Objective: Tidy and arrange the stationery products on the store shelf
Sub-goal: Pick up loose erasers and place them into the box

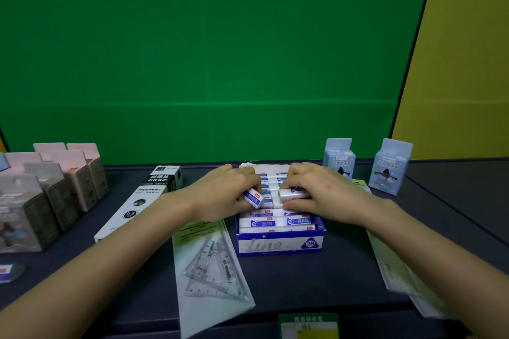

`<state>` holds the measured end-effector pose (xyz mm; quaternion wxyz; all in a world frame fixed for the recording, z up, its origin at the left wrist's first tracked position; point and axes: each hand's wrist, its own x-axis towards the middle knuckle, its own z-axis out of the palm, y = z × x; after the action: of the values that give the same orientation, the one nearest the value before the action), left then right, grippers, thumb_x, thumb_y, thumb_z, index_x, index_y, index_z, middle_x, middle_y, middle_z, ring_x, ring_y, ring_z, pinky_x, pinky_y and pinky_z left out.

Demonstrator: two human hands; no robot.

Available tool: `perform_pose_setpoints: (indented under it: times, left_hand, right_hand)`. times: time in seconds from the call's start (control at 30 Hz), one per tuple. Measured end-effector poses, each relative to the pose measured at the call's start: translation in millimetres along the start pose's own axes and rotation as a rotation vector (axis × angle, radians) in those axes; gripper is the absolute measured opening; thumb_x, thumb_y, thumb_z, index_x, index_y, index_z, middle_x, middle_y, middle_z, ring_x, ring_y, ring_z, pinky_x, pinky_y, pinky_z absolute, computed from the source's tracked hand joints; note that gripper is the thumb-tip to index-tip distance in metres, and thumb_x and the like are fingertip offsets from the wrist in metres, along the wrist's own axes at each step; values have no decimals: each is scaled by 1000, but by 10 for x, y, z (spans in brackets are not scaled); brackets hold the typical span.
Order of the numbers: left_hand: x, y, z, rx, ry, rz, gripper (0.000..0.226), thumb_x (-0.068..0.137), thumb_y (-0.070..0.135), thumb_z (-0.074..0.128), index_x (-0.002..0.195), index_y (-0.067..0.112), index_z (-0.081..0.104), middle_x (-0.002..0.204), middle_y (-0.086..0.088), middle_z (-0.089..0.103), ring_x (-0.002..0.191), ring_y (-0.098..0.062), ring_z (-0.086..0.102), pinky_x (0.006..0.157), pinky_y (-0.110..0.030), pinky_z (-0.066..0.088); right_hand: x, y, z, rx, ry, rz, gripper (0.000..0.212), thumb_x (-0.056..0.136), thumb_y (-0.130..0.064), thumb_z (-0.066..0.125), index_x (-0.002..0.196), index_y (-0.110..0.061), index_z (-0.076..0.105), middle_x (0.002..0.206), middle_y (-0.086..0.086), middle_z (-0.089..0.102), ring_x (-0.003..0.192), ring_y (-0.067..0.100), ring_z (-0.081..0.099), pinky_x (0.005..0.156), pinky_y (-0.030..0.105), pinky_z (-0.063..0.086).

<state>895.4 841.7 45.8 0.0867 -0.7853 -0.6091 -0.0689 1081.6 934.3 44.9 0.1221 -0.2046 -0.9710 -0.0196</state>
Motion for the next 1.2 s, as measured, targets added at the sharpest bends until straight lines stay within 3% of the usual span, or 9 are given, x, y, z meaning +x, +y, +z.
perform_pose_setpoints:
  times: [0.3, 0.43, 0.5, 0.6, 0.73, 0.8, 0.9, 1.07, 1.2]
  left_hand:
    - [-122, 59, -80, -233, -18, -67, 18, 88, 31, 51, 98, 17, 45, 99, 1, 50, 89, -19, 50, 78, -34, 42]
    - [-252, 61, -190, -423, -39, -89, 17, 90, 27, 46, 91, 16, 34, 90, 2, 51, 79, -12, 49, 73, -31, 42]
    - [-296, 53, -232, -409, -32, -80, 17, 93, 29, 43, 91, 16, 33, 78, 9, 44, 67, -4, 41, 62, -19, 35]
    - [-331, 41, -272, -370, -23, -50, 18, 93, 33, 43, 92, 16, 40, 75, 14, 46, 66, 0, 44, 61, -17, 34]
    - [-334, 47, -240, -359, -47, -31, 21, 92, 36, 42, 90, 15, 45, 84, 11, 53, 75, -4, 50, 67, -20, 38]
    - [-340, 65, -226, -423, -71, -61, 18, 92, 37, 41, 92, 19, 43, 91, 13, 56, 79, 0, 52, 68, -15, 39]
    - [-349, 64, -217, -507, -94, -100, 19, 93, 36, 40, 102, 20, 41, 104, 10, 60, 88, 0, 55, 71, -15, 43]
    - [-315, 50, -187, -422, 29, -83, 16, 88, 34, 54, 92, 20, 51, 73, 15, 52, 63, 0, 46, 56, -14, 34]
    - [-282, 34, -115, -337, 123, -99, 20, 80, 36, 64, 95, 24, 59, 81, 19, 54, 74, 2, 48, 64, -13, 35]
  right_hand:
    - [-74, 11, -45, 41, 9, 3, 31, 89, -48, 46, 87, -20, 58, 87, -5, 53, 80, 12, 50, 71, 35, 42]
    - [-177, -12, -103, 142, -68, 45, 39, 93, -47, 37, 128, -31, 43, 107, -21, 42, 100, -1, 44, 81, 18, 34]
    - [-231, -18, -129, 226, -95, 85, 40, 93, -47, 34, 129, -30, 36, 104, -27, 42, 93, -11, 42, 74, 8, 33]
    - [-286, -25, -159, 348, -92, 94, 30, 95, -43, 30, 116, -26, 41, 101, -20, 50, 90, -14, 44, 73, 2, 33]
    - [-296, -37, -175, 385, -74, 73, 36, 93, -45, 26, 110, -21, 48, 108, -3, 54, 94, -1, 45, 80, 10, 31]
    - [-278, -30, -171, 381, -72, 63, 45, 87, -53, 25, 111, -24, 49, 109, -6, 54, 97, 0, 46, 82, 12, 33]
    - [-256, -1, -162, 414, -52, 60, 38, 88, -52, 34, 114, -29, 49, 106, -14, 57, 95, -4, 50, 78, 13, 40]
    - [-234, 44, -140, 519, -26, 94, 22, 91, -35, 48, 110, -25, 54, 102, -6, 63, 88, 4, 56, 73, 14, 44]
    - [-220, 53, -118, 485, -72, 111, 22, 95, -34, 38, 112, -27, 50, 105, -5, 61, 94, 11, 56, 77, 24, 43]
